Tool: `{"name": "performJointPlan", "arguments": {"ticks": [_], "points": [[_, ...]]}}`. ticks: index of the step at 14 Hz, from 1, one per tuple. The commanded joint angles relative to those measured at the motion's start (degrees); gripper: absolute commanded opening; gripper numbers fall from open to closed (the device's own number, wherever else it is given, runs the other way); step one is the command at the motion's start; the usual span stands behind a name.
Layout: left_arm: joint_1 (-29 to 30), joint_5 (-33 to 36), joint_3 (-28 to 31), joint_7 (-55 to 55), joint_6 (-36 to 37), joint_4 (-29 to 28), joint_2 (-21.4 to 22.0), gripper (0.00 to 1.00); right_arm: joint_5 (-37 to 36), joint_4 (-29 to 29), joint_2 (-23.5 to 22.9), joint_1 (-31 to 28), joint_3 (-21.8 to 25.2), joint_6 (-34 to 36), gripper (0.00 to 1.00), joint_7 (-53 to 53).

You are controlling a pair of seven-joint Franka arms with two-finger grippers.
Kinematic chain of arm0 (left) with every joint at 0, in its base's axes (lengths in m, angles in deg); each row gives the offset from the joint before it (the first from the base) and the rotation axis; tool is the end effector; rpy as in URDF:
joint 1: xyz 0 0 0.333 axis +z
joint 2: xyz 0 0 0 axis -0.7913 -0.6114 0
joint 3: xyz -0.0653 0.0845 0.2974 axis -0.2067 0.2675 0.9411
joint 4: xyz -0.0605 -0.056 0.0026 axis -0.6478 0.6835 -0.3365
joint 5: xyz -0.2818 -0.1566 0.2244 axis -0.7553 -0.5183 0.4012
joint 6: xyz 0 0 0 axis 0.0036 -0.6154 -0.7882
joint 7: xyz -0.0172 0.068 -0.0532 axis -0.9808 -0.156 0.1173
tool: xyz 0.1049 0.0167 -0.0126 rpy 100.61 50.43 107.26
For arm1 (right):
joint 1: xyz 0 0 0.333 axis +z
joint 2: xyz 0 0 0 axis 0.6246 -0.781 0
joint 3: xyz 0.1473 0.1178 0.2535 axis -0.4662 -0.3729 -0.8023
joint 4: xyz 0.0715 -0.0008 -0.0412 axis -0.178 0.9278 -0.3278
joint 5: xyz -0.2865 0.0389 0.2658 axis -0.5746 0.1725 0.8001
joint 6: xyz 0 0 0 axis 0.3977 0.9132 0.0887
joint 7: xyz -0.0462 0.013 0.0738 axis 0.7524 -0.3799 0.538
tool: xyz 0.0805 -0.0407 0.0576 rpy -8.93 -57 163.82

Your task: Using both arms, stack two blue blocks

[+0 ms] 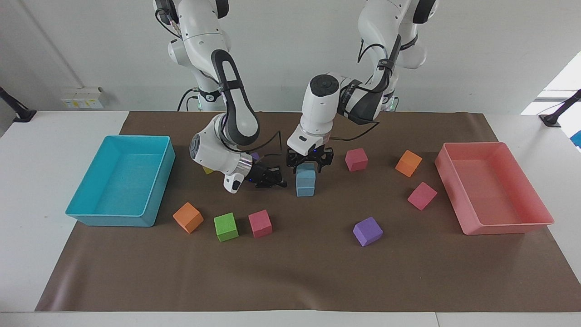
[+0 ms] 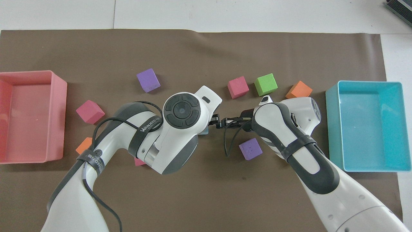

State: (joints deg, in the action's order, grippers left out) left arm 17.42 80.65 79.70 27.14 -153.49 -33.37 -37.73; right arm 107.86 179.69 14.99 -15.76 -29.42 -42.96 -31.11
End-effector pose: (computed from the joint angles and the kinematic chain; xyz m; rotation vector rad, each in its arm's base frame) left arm 0.5039 -0.4135 0.4032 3.0519 0.0342 0.0882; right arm 0.5568 0.2196 0.2621 -2.3363 -0.0534 0.0357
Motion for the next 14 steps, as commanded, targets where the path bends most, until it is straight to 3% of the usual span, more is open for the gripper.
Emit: {"name": "performJointPlan", "arguments": {"ticks": [1,2,7,10,13,14], "points": [[-0.8,0.4,0.7,0.4,-0.8,-0.3,0.0,0.93,2.1,0.5,0.0,0.1,-0.1,-1.5,0.00,-1.7],[-0.7,0.5,0.8,0.4,-0.8,0.1,0.0,1.00,2.1,0.5,0.0,0.1,-0.1,-1.9,0.00,-1.7],[-0.2,0.9,1.1,0.5,-0.8,1.1,1.6,1.00,1.2,-0.7,0.4,-0.2,0.0,-1.3,0.00,-1.7],[0.8,1.0,1.5,0.0,2.3,-0.3,5.5,1.00,0.5,-1.0,1.4,-0.6,0.2,-1.2,0.00,-1.5],[5.1,1.0,1.4,-9.0,4.6,-4.8,11.8,1.00,-4.4,-1.4,2.7,-0.9,0.7,-1.3,0.00,0.7],[6.6,1.0,1.4,-11.9,4.8,-6.8,14.6,1.00,-7.3,-2.1,3.4,-1.1,0.8,-1.2,0.17,3.2]]}}
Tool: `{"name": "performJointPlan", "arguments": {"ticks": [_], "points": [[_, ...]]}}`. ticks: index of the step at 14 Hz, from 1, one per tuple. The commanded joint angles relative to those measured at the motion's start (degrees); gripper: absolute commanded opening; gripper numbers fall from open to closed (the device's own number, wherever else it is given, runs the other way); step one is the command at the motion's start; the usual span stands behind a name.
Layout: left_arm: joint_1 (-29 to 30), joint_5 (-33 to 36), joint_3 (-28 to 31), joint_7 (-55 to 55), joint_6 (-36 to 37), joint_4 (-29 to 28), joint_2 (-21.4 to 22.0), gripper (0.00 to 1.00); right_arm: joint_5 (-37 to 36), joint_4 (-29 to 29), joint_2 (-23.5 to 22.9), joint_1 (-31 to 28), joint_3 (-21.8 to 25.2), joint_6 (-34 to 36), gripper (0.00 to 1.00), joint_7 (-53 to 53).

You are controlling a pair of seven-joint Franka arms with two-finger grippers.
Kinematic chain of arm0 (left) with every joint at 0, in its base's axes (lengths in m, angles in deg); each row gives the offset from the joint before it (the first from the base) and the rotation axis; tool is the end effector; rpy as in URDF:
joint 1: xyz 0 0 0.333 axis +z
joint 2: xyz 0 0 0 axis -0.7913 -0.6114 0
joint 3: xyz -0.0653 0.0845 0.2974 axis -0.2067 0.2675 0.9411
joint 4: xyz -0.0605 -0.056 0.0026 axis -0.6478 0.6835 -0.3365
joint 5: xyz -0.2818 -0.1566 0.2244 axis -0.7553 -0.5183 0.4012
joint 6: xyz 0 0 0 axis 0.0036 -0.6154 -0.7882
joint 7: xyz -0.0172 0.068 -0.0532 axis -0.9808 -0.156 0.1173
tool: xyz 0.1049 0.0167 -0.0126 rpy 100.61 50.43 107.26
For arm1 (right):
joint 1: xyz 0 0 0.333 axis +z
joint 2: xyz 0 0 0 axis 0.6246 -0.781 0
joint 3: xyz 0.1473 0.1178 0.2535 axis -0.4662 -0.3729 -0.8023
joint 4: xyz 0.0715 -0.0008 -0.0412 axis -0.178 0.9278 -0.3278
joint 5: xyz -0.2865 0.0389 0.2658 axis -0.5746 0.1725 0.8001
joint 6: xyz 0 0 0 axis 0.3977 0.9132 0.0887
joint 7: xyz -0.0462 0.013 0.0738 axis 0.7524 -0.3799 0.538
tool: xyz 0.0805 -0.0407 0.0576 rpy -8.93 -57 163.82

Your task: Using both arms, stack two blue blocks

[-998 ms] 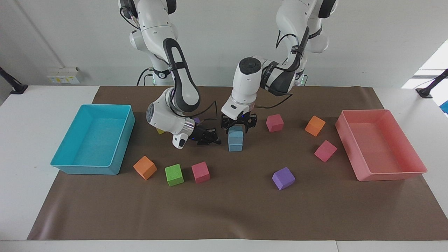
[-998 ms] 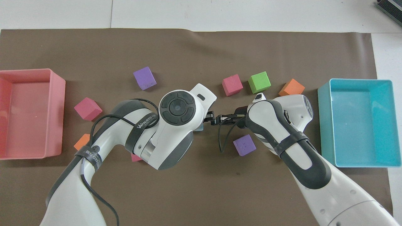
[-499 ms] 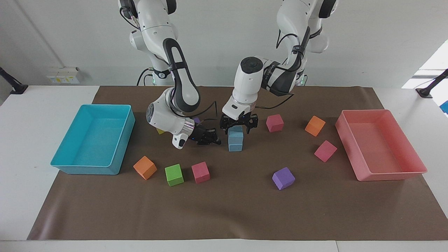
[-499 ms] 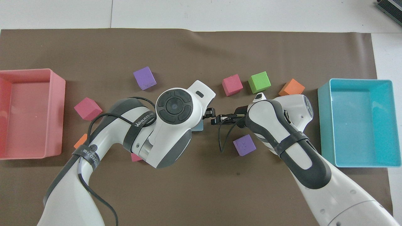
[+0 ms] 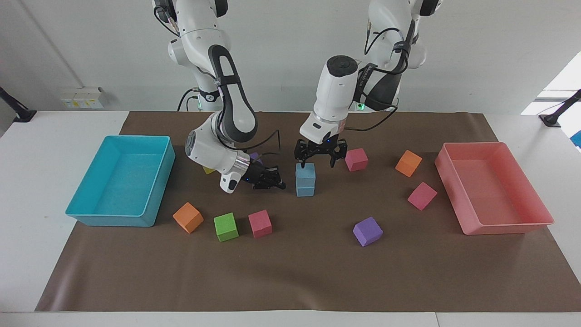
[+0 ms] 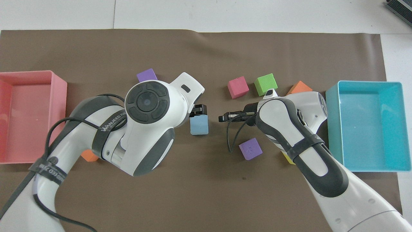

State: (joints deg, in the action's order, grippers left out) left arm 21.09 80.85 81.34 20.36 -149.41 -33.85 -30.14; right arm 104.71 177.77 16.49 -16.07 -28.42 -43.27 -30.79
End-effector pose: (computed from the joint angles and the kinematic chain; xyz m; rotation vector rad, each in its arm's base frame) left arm 0.5203 -0.3544 0.4765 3.0408 -0.0135 0.1834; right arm 0.5729 0.2099 0.2911 -2.3614 -0.1008 -0.0389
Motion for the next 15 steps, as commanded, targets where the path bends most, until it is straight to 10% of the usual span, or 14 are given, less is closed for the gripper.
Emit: {"name": "performJointPlan", "arguments": {"ticks": [1,2,9,15], "points": [[4.0,0.8,-0.3,-7.9,1.8,-7.3,9.1,1.00,-8.3,-0.8,2.7,-1.5,-0.2,-0.8,0.48,6.1],[5.6,0.8,-0.3,-11.1,4.4,-7.3,10.5,1.00,-13.6,-1.5,3.8,-1.8,-0.3,-0.8,0.98,8.8],[15.6,0.7,-0.1,-26.2,17.6,-1.9,16.0,1.00,-42.6,-8.4,8.6,-6.8,-0.1,12.0,1.00,17.7],[24.2,0.0,0.0,-36.8,28.5,8.1,13.3,1.00,-52.2,-11.2,12.7,-12.9,0.3,24.1,1.00,18.8]]}}
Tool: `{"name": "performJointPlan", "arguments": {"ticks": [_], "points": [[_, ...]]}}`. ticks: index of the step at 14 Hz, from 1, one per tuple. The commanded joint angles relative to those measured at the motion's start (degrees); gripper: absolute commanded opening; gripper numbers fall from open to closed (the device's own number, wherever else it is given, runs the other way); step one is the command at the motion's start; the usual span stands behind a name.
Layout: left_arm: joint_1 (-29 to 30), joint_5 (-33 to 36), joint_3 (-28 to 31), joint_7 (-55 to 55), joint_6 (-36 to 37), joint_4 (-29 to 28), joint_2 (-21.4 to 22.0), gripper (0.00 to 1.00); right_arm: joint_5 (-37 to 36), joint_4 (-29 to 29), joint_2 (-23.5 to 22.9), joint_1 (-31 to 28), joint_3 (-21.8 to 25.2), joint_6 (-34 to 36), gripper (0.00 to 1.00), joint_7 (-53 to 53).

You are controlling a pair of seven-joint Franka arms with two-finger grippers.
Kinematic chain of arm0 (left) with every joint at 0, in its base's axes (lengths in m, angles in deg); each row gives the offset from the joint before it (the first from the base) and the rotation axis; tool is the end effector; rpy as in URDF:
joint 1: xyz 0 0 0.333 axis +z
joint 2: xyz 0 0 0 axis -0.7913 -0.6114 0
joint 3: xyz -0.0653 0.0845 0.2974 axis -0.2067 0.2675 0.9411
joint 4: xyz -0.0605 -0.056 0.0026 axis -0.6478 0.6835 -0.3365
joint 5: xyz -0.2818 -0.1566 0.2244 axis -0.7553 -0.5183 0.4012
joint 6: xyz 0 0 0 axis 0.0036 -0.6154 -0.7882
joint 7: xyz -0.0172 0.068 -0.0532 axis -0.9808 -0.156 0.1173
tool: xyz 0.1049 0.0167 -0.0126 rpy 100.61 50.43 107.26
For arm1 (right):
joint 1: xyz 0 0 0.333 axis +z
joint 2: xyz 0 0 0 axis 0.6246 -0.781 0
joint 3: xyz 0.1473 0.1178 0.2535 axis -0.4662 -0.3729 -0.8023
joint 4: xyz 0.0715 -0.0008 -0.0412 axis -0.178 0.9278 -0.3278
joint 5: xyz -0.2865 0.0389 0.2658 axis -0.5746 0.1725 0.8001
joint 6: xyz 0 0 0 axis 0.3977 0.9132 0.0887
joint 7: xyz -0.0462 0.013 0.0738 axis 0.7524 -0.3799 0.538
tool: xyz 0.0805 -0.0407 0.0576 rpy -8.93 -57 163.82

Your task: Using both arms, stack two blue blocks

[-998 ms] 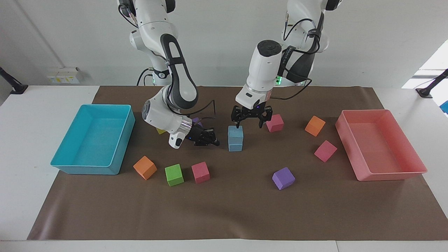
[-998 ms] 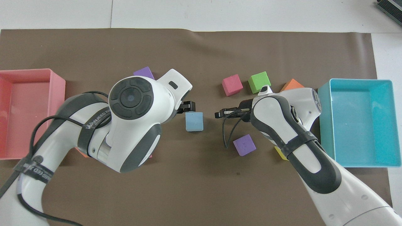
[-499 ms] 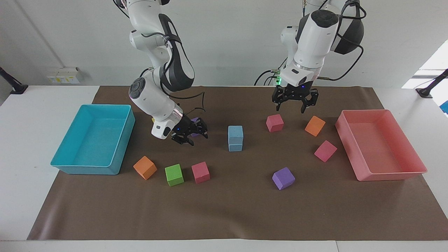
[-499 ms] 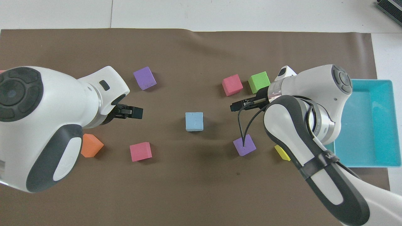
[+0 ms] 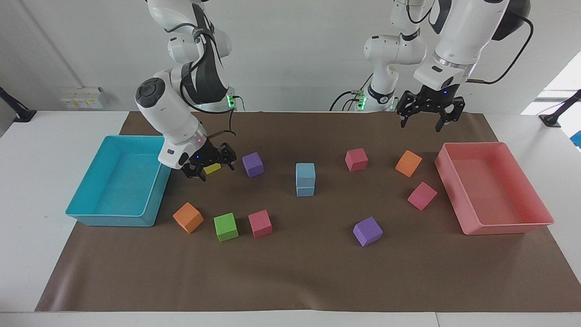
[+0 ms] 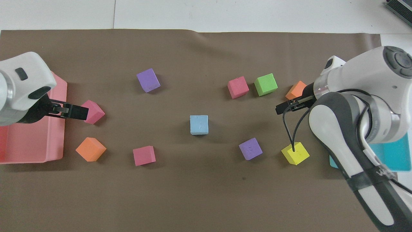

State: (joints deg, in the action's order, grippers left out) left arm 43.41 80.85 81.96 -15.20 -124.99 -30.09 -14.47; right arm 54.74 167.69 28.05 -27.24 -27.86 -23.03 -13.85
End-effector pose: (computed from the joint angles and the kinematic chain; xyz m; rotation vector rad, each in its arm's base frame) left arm 0.5231 -0.1078 0.6265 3.1161 -0.3620 0.1029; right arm 0.5929 0.0808 0.4539 -2.9112 -0.3960 0.0572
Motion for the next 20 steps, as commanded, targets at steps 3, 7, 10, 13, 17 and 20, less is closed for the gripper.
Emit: {"name": "performJointPlan", "arguments": {"ticks": [3,7,10,13,17,20], "points": [[4.0,-1.4,-0.6,-1.2,9.0,8.0,-3.1,1.00,-8.0,-1.2,3.2,-2.1,0.7,5.5,1.00,12.9],[4.0,-2.0,-0.6,-3.7,9.7,7.3,-2.6,1.00,-10.3,-1.2,5.1,-6.5,1.1,7.1,1.00,18.4],[4.5,-1.6,-0.6,-10.2,13.1,7.0,-2.0,1.00,-11.7,-1.1,7.4,-10.3,1.0,10.5,1.00,18.3],[4.9,-1.1,-0.6,-10.4,12.5,7.9,-2.8,1.00,-13.5,-1.2,10.6,-11.1,1.0,12.2,1.00,17.8],[5.3,-1.6,-0.6,-10.1,13.1,10.8,-6.2,1.00,-14.0,-4.7,13.3,-10.8,0.3,15.0,1.00,13.2],[4.9,-0.7,-0.6,-9.9,14.3,12.6,-7.0,1.00,-14.2,-10.9,12.7,-11.1,0.4,18.5,1.00,10.4]]}}
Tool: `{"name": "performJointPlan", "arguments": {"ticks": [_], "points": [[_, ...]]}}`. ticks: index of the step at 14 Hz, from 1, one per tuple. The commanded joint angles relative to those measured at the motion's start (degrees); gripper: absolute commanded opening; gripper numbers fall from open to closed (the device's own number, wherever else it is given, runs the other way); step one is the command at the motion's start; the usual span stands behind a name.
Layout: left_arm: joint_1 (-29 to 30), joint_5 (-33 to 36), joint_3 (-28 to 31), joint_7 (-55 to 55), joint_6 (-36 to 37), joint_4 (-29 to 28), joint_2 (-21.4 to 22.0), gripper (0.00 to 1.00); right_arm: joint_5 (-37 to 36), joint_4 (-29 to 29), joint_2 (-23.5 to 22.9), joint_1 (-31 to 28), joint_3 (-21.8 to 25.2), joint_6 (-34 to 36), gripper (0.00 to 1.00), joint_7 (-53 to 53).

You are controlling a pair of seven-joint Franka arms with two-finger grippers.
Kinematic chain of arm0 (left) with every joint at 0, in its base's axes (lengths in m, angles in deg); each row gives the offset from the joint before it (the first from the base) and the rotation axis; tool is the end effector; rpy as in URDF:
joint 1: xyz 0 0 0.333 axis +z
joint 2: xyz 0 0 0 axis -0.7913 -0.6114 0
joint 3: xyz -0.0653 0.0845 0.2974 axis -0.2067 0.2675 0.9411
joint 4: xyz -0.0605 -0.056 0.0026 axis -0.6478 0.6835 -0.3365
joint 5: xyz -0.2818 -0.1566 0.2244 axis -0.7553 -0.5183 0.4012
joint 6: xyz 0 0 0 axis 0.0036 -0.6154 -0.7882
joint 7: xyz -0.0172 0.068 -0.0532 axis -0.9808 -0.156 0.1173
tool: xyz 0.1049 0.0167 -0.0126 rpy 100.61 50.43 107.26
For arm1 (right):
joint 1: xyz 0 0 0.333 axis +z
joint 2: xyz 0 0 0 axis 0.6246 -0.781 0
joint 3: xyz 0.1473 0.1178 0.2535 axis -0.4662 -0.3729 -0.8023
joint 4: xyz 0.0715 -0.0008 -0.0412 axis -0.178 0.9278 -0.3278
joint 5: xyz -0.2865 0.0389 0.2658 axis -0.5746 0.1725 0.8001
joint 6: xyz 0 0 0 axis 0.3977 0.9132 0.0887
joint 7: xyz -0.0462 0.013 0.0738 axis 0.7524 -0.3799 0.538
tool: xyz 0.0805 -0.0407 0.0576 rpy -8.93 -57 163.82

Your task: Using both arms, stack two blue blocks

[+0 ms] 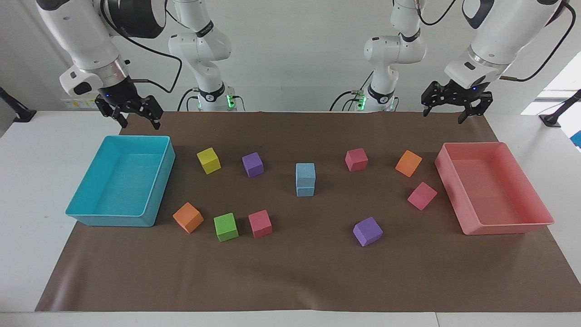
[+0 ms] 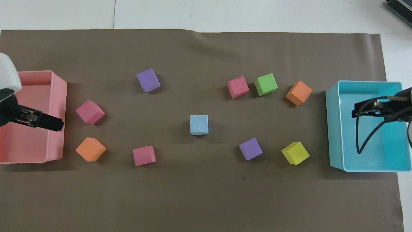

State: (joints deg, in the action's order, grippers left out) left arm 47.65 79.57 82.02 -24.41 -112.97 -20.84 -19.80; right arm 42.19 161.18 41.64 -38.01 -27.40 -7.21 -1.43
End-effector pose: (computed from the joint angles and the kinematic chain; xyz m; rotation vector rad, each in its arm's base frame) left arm 0.5381 -0.0708 0.6341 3.0737 -0.4944 -0.1166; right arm 0.5296 -0.0501 0.6172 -3.1225 0.0969 -0.0325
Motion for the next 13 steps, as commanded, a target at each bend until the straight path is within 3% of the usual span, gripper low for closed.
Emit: {"name": "performJointPlan", "arguments": {"ticks": [1,4,13], "points": [[0.5,0.6,-0.8,-0.6,2.5,2.6,-0.7,1.00,-2.4,-6.7,-1.0,-0.5,0.0,4.5,1.00,-2.2],[0.5,0.6,-0.9,-0.2,2.5,0.6,1.2,1.00,-4.9,-8.1,-0.7,0.4,-0.2,6.9,1.00,-2.1],[0.0,1.6,-1.1,4.9,1.9,0.6,1.2,1.00,-1.4,-0.9,3.4,1.7,-1.7,6.2,1.00,-2.2]]}}
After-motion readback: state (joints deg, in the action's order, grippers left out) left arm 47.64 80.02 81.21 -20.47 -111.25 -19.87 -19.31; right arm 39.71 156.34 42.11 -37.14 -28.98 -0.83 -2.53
